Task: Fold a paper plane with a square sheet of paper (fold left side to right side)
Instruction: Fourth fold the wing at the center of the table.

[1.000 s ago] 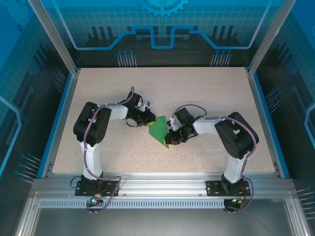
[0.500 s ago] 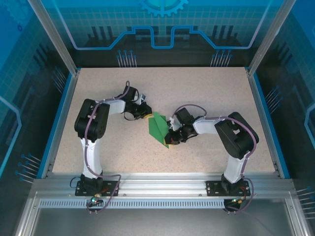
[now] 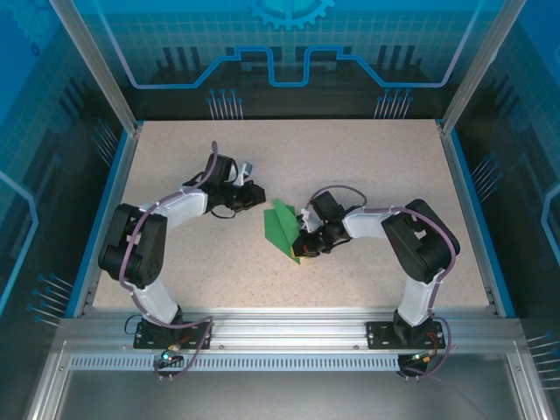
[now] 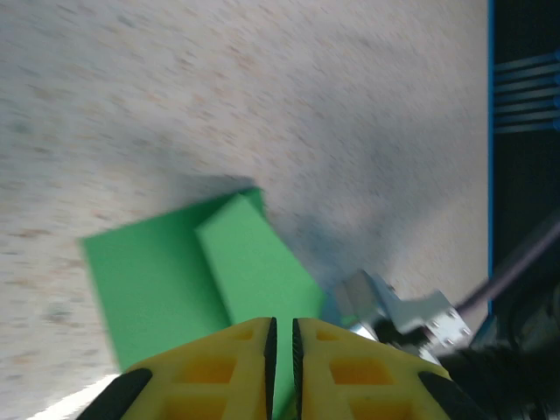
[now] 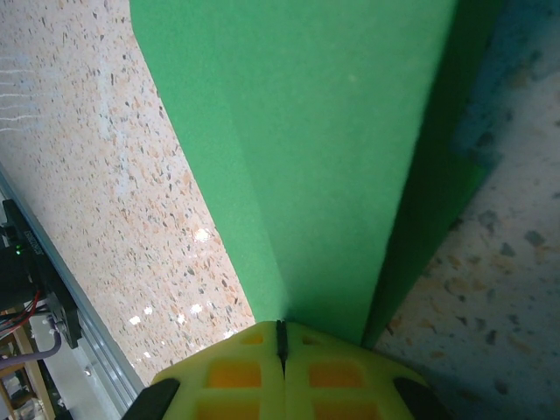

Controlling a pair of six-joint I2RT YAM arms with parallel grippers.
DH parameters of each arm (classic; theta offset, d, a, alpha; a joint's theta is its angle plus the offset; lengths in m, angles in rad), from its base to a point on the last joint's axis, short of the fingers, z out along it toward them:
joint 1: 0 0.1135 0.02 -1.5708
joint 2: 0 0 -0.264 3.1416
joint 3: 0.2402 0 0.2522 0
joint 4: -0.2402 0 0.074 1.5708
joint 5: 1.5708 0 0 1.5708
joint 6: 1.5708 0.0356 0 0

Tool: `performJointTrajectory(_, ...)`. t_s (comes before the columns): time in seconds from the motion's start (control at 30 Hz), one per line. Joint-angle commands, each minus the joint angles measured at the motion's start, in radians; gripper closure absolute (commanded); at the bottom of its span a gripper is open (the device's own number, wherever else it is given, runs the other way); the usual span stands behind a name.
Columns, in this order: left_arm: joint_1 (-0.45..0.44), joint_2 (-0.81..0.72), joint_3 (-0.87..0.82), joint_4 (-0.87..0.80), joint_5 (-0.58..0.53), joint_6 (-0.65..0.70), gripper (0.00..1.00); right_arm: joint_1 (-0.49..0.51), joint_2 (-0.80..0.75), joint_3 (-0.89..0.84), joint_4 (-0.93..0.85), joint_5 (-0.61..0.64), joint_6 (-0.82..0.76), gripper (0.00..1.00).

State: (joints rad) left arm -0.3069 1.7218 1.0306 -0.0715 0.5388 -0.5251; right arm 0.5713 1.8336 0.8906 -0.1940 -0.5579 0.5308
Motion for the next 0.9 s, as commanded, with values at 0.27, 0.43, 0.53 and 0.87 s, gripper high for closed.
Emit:
performJointTrajectory(0.27, -0.108, 0.185, 0.078, 0.049, 0.079, -0.031, 0.84, 0.012, 0.064, -0.033, -0.165, 0.111, -0.003, 1.0)
performJointTrajectory(0.43, -0.109, 0.245, 0.111, 0.007, 0.022, -0.009, 0.84, 0.014, 0.059, -0.036, -0.165, 0.109, -0.001, 1.0)
performJointTrajectory(0.53, -0.105, 0.282, 0.122, -0.024, -0.026, 0.002, 0.84, 0.015, 0.049, -0.039, -0.17, 0.107, -0.003, 1.0)
performJointTrajectory(0.87, -0.089, 0.349, 0.086, -0.031, -0.077, 0.011, 0.86, 0.015, -0.048, -0.043, -0.186, 0.092, -0.012, 1.0)
